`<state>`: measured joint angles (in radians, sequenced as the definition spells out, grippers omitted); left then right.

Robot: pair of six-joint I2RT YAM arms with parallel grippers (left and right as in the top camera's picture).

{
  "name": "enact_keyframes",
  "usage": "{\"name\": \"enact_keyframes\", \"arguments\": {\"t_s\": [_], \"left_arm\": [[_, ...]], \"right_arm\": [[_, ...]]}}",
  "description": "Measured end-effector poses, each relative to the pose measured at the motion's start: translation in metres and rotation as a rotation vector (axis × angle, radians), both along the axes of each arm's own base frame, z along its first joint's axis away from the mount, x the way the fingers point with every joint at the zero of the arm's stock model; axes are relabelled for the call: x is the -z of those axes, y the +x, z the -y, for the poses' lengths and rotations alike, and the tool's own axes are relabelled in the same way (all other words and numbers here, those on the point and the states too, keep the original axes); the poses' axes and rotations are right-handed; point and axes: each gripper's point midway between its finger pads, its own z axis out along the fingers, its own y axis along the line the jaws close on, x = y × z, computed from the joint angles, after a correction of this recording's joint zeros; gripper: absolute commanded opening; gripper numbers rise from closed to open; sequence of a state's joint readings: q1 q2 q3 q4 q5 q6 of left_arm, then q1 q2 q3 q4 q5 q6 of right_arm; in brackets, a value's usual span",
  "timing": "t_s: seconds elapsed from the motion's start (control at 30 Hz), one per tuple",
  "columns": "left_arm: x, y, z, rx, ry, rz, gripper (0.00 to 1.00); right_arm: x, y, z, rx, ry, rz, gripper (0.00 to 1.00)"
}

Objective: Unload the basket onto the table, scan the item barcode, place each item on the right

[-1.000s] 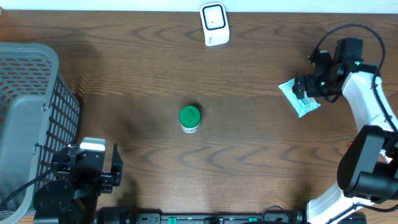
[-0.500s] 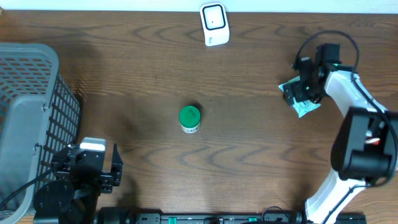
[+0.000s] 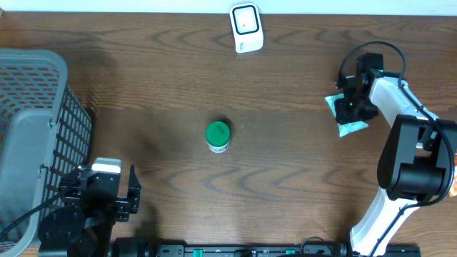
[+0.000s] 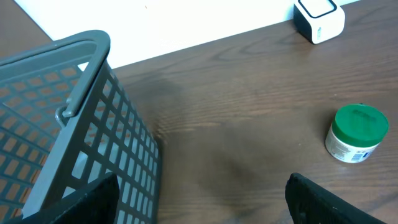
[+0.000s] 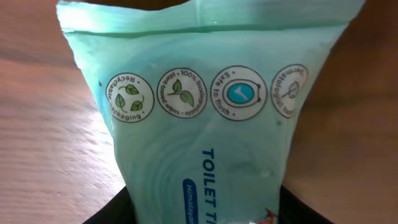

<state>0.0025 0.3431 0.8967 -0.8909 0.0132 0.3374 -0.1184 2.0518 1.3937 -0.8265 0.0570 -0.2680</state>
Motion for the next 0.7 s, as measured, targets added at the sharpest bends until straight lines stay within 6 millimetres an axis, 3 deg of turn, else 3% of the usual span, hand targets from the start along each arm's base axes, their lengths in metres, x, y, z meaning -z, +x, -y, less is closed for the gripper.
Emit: {"name": "enact_keyframes", "arguments": {"t_s": [0.2,0.4,0.43,0.57,0.7], "left_arm": [[0.000,0.000,0.000,0.000,0.000,0.000,0.86],[0.000,0.000,0.000,0.000,0.000,0.000,0.86],[0.000,0.000,0.000,0.000,0.000,0.000,0.86],[0.000,0.000,0.000,0.000,0.000,0.000,0.86],[0.000,0.000,0.000,0.000,0.000,0.000,0.86]], "right_arm": [[-0.019,-0.014,0.019,0.074,-0.044,-0.086,0.53],[-0.049,-0.010,0.065,0.184,-0.088,-0.054,0.50],[-0.051,-0.015,0.076,0.214,-0.094,-0.059,0.56],[-0.050,-0.025,0.103,0.326,-0.049,-0.049,0.99],[-0.049,-0.024,0.092,0.299,0.081,-0.032,0.99]]}}
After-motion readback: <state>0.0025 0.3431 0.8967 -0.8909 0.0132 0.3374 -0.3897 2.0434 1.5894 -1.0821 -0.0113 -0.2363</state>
